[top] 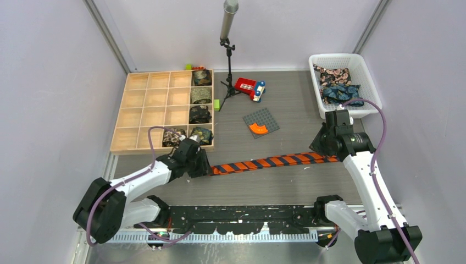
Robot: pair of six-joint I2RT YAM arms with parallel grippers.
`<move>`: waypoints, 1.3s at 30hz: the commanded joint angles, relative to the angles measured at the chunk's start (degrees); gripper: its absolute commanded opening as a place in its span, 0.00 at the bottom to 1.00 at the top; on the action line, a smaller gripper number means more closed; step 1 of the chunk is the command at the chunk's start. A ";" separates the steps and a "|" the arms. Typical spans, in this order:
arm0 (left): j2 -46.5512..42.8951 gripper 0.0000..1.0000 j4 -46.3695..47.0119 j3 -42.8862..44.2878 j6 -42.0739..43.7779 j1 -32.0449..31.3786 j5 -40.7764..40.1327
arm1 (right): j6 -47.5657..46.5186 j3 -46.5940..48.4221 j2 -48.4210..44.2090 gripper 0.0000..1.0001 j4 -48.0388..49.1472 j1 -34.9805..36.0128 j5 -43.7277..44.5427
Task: Roll the ties
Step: Flatten out the tie at the center of the board, then roll the tie at the center of the board.
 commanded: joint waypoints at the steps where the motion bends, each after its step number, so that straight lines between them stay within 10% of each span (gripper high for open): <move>1: 0.94 0.37 3.44 0.15 0.16 0.01 0.75 | -0.46 2.28 -1.16 0.17 -0.80 0.39 0.90; 6: 1.67 0.25 4.61 -0.47 -0.51 0.02 0.51 | -0.43 2.19 -1.31 0.17 -0.92 0.43 0.98; 9: 1.90 0.00 3.87 -0.11 -1.07 0.06 -0.58 | -0.36 2.03 -1.38 0.17 -0.97 0.46 0.90; 39: 1.36 0.00 -16.89 9.70 5.35 1.48 3.66 | 15.52 0.83 3.51 0.15 9.96 24.24 3.57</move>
